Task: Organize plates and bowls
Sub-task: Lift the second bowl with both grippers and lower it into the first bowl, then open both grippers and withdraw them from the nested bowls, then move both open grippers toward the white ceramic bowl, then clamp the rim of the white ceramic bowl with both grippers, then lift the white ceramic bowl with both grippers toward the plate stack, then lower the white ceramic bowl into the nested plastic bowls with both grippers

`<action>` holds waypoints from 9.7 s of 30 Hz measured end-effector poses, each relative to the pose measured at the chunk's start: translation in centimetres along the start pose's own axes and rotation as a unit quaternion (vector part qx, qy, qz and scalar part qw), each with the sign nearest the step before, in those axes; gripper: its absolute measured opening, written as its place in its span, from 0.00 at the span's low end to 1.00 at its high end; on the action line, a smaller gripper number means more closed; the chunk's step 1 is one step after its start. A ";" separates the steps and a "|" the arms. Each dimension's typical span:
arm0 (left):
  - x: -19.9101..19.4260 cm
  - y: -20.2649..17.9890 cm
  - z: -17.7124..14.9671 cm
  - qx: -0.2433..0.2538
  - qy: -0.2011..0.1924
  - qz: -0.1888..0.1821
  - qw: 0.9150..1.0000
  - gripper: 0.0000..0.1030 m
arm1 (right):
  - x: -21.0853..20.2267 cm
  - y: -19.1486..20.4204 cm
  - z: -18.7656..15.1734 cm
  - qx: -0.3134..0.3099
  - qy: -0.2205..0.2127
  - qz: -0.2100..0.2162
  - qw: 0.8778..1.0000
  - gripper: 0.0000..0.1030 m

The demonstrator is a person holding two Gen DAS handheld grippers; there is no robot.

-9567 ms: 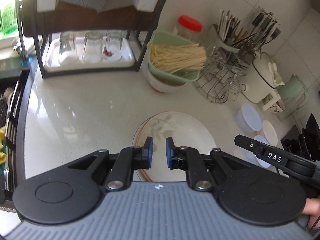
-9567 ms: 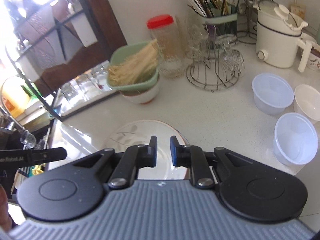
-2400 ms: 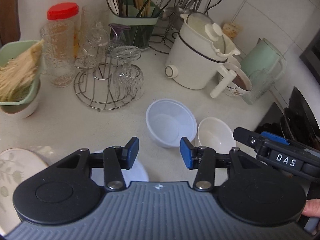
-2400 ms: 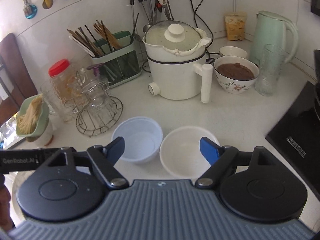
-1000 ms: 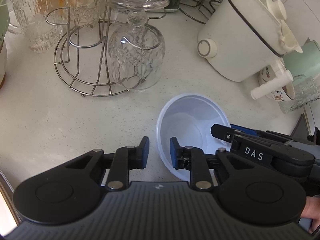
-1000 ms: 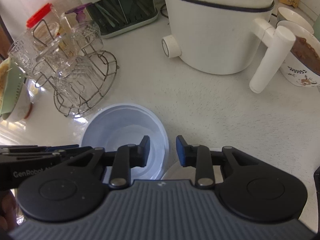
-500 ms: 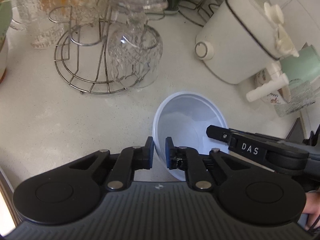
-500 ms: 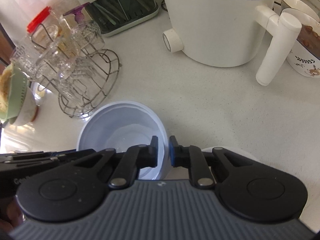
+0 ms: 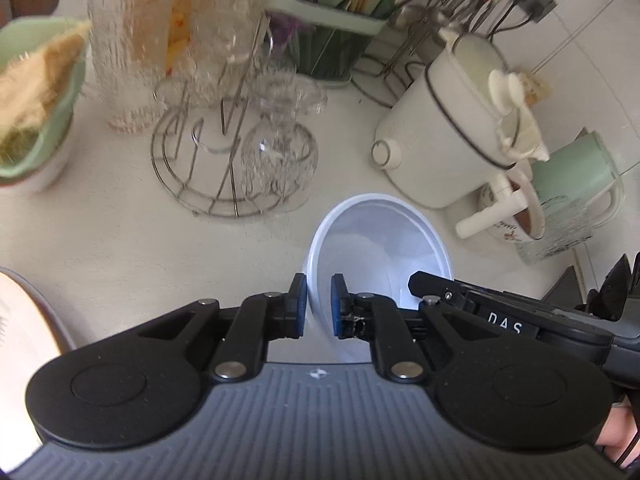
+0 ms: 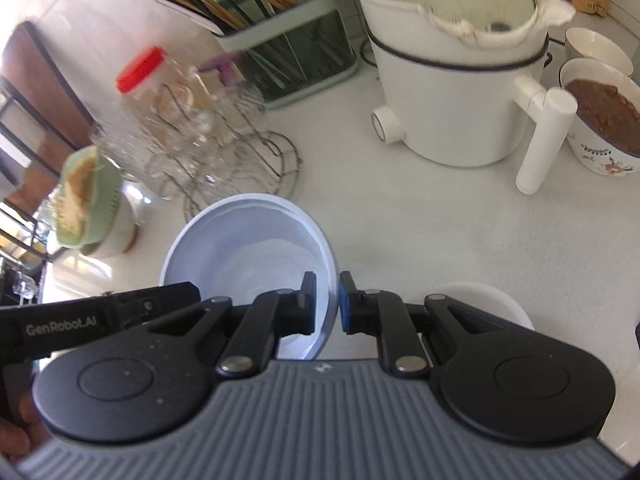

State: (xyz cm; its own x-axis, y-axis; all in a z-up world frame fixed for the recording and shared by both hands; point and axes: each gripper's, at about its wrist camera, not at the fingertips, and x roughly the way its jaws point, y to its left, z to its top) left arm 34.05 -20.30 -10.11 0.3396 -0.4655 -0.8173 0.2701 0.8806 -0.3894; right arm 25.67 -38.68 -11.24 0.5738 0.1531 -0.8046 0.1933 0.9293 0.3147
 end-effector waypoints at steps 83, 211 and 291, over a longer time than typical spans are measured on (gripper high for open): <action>-10.3 8.0 -5.0 0.012 -0.025 0.024 0.999 0.15 | -3.0 10.4 -6.2 -0.024 -0.023 0.019 0.999 0.52; 6.0 -10.5 -0.5 0.092 0.083 -0.073 0.990 0.34 | -5.1 -9.6 -3.4 0.099 -0.031 -0.036 0.994 0.18; -5.6 12.6 -9.6 -0.180 -0.021 0.069 0.981 0.36 | 5.6 9.6 -6.3 -0.065 0.115 0.055 0.990 0.48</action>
State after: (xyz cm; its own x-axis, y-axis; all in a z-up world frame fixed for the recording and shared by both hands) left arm 26.87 -5.72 -14.53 0.3897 -0.3361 -0.8574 -0.1147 0.9060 -0.4073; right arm 25.71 -26.80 -15.96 0.3867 0.3142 -0.8671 0.0266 0.9360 0.3510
